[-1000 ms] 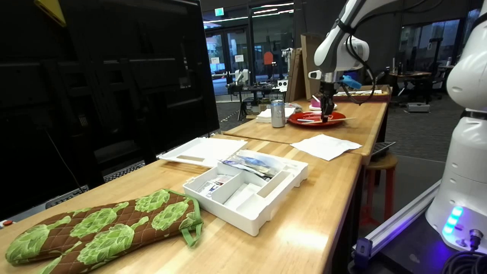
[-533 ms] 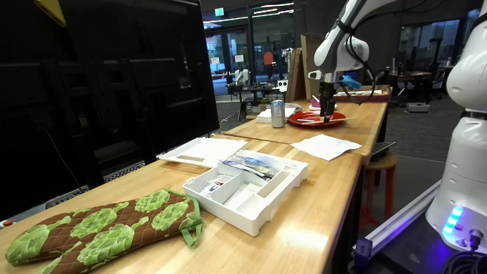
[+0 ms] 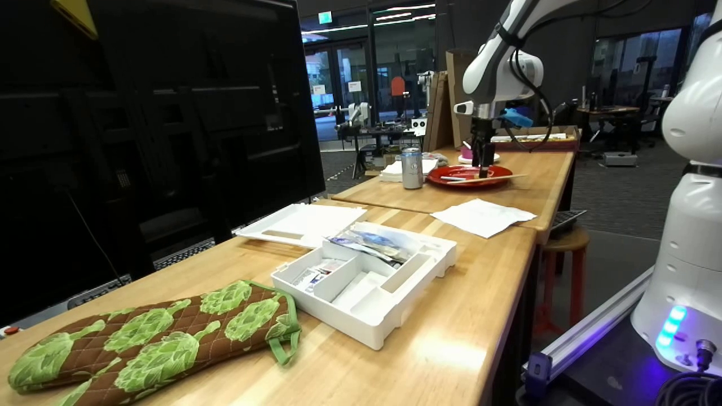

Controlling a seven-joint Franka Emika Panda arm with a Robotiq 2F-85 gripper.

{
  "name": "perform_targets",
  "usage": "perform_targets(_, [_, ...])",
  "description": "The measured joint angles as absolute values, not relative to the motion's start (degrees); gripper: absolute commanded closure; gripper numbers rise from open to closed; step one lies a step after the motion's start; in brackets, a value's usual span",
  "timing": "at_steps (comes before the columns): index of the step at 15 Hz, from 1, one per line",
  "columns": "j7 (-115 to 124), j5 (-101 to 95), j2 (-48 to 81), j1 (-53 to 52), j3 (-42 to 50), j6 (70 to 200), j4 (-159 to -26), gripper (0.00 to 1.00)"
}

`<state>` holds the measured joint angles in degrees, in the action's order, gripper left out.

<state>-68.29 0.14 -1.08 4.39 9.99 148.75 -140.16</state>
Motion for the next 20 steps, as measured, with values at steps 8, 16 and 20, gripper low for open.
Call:
perform_targets(8, [-69.07, 0.14, 0.06, 4.38, 8.61, 141.52, -136.55, 0.01])
perform_targets(16, [-69.08, 0.12, 3.17, 4.39, 8.53, 140.50, -134.77, 0.08])
perform_targets(20, [-69.08, 0.03, 4.25, 4.41, 8.53, 140.41, -133.89, 0.12])
